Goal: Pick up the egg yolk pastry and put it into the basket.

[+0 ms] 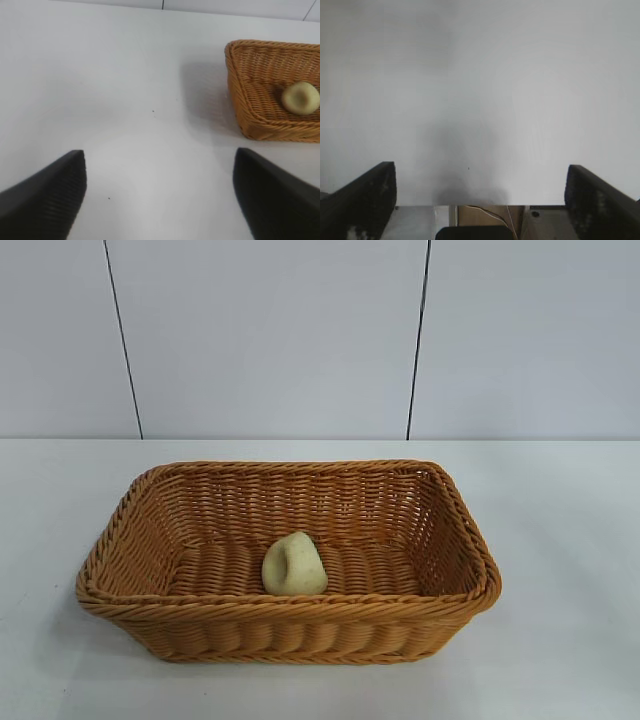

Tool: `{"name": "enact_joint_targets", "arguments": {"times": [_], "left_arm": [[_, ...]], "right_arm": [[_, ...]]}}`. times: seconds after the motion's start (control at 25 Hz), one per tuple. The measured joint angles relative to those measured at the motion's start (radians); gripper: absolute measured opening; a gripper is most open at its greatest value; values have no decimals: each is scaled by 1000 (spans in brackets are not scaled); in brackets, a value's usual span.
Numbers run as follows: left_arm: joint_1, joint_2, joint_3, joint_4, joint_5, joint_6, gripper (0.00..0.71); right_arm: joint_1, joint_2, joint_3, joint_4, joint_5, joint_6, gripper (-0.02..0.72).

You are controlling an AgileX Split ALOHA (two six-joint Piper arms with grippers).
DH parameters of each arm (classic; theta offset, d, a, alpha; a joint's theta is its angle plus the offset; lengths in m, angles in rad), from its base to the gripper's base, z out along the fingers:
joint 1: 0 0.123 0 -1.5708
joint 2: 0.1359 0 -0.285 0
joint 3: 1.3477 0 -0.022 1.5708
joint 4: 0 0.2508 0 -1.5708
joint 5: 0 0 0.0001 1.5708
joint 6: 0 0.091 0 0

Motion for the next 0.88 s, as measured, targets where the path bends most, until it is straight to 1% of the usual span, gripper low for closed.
{"name": "enact_joint_targets", "arguments": {"times": [0.08,0.16,0.28,0.56,0.72,0.88], "left_arm": [[0,0,0,0,0,0,583],[0,0,0,0,0,0,583],[0,0,0,0,0,0,583],[0,0,0,0,0,0,583],[0,0,0,0,0,0,583],[0,0,0,0,0,1,583]], "right_arm": [[0,-119,62,12,-41,-17,657],[0,-230,116,29,-53,-36,657],[0,-393,129,43,-69,-49,657],[0,-688,131,43,-77,-52,657],[0,-800,131,43,-77,-52,657],[0,-818,132,43,-77,-52,657]]}}
